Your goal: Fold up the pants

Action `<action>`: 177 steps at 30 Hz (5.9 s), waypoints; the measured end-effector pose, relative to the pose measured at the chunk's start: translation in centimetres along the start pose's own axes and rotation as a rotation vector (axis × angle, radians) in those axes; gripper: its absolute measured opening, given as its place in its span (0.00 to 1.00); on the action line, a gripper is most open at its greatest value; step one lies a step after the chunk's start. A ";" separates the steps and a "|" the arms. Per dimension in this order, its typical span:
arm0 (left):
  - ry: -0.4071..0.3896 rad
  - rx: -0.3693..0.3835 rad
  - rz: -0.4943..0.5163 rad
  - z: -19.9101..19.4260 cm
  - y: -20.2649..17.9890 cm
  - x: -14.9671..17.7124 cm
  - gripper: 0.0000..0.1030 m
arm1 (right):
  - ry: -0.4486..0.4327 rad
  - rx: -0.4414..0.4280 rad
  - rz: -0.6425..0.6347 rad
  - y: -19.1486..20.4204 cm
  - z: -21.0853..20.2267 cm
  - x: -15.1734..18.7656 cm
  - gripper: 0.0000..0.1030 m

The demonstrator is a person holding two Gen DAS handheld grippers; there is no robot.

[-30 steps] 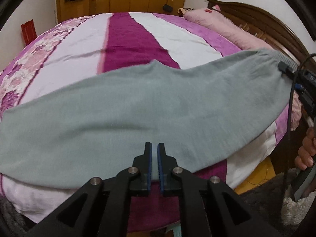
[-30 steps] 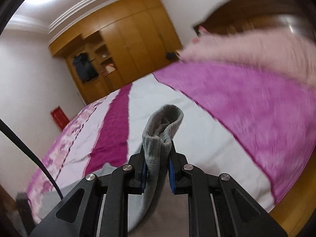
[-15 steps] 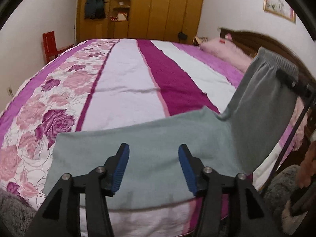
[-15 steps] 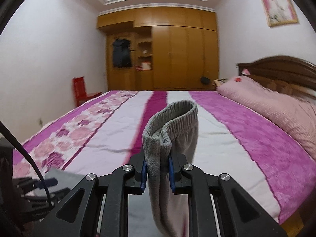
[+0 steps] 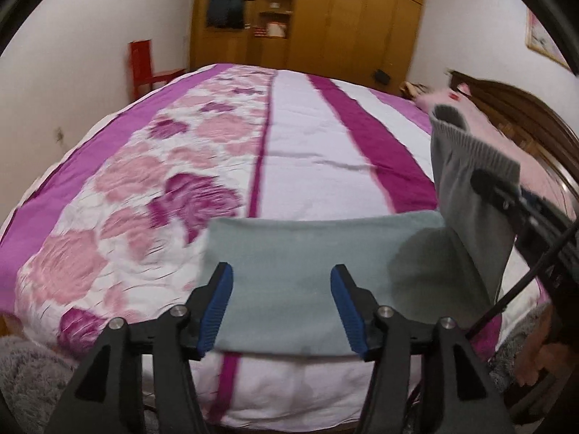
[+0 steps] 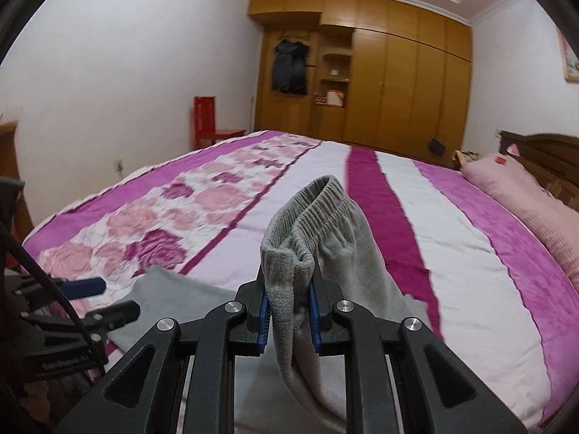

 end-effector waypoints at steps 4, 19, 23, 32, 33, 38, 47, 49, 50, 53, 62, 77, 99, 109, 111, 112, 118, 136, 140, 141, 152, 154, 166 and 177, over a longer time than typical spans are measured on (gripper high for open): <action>0.009 -0.018 -0.078 -0.9 3.6 0.8 0.61 | -0.006 -0.030 -0.080 4.0 0.1 0.1 0.14; 0.022 -0.045 -0.186 -3.1 8.7 2.6 0.62 | 0.020 -0.088 -0.274 13.3 1.7 2.1 0.14; 0.039 -0.049 -0.205 -3.0 9.4 2.9 0.62 | 0.034 -0.104 -0.294 14.6 2.1 2.6 0.14; 0.053 -0.090 -0.231 -3.3 10.9 3.8 0.62 | 0.043 -0.119 -0.326 16.2 2.5 3.4 0.14; 0.055 -0.094 -0.233 -3.3 10.9 3.8 0.62 | 0.046 -0.121 -0.328 16.3 2.6 3.5 0.14; 0.069 -0.111 -0.246 -3.2 11.5 4.1 0.62 | 0.065 -0.124 -0.343 17.1 3.3 4.0 0.14; 0.092 -0.127 -0.288 -3.0 12.9 4.7 0.62 | 0.078 -0.119 -0.385 18.4 3.9 5.4 0.15; 0.090 -0.122 -0.293 -3.0 13.0 4.7 0.62 | 0.076 -0.119 -0.387 18.5 3.9 5.3 0.15; 0.090 -0.123 -0.295 -3.0 13.0 4.7 0.62 | 0.075 -0.118 -0.388 18.5 3.9 5.3 0.15; 0.092 -0.121 -0.299 -3.0 13.1 4.8 0.62 | 0.071 -0.119 -0.390 18.6 3.8 5.2 0.15; 0.109 -0.167 -0.299 -2.9 13.7 5.2 0.62 | 0.098 -0.152 -0.401 20.0 4.4 6.6 0.15; 0.131 -0.204 -0.296 -2.5 14.3 5.8 0.62 | 0.107 -0.176 -0.413 21.0 4.7 8.2 0.18; -0.004 0.157 -0.213 -2.5 5.0 -2.5 0.64 | 0.221 -0.552 0.323 2.2 3.9 4.8 0.59; 0.218 -0.002 -0.066 8.8 2.3 1.4 0.05 | 0.434 -0.604 0.789 -7.6 8.1 13.7 0.06; 0.209 -0.030 -0.055 8.7 2.7 1.3 0.03 | 0.467 -0.586 0.842 -8.5 8.6 15.7 0.00; 0.209 -0.036 -0.047 8.7 3.0 1.3 0.03 | 0.473 -0.574 0.842 -8.8 8.5 16.3 0.00; 0.200 -0.020 -0.069 8.8 3.8 1.6 0.03 | 0.460 -0.517 0.767 -10.2 7.2 17.5 0.00; 0.159 0.014 -0.077 11.2 2.3 -1.2 0.11 | 0.520 -0.590 0.823 -10.2 13.2 14.1 0.00; 0.138 0.028 -0.050 9.3 1.2 -2.7 0.11 | 0.481 -0.627 0.693 -10.3 13.7 9.6 0.00; 0.135 0.065 -0.072 9.1 1.1 -3.4 0.11 | 0.481 -0.649 0.664 -10.2 14.1 8.7 0.00; 0.208 0.094 -0.124 12.2 2.3 -3.0 0.11 | 0.471 -0.596 0.687 -12.2 19.1 8.2 0.00; 0.171 0.087 -0.115 11.4 2.3 -3.1 0.11 | 0.439 -0.678 0.688 -11.4 18.4 7.0 0.00; 0.159 0.088 -0.091 11.7 2.0 -3.2 0.11 | 0.442 -0.484 0.742 -12.8 21.8 6.9 0.00; 0.095 0.094 -0.134 7.3 4.3 -3.2 0.28 | 0.613 -0.484 0.650 -12.8 16.6 11.1 0.50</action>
Point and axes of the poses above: each gripper's, at about its wrist camera, not at the fingertips, and z roughly the way its jaws point, y to its left, x to its underside, the point moved 4 cm from there along z, roughly the way its jaws point, and after that the axes turned 12 degrees about x, right-handed, at the moved point
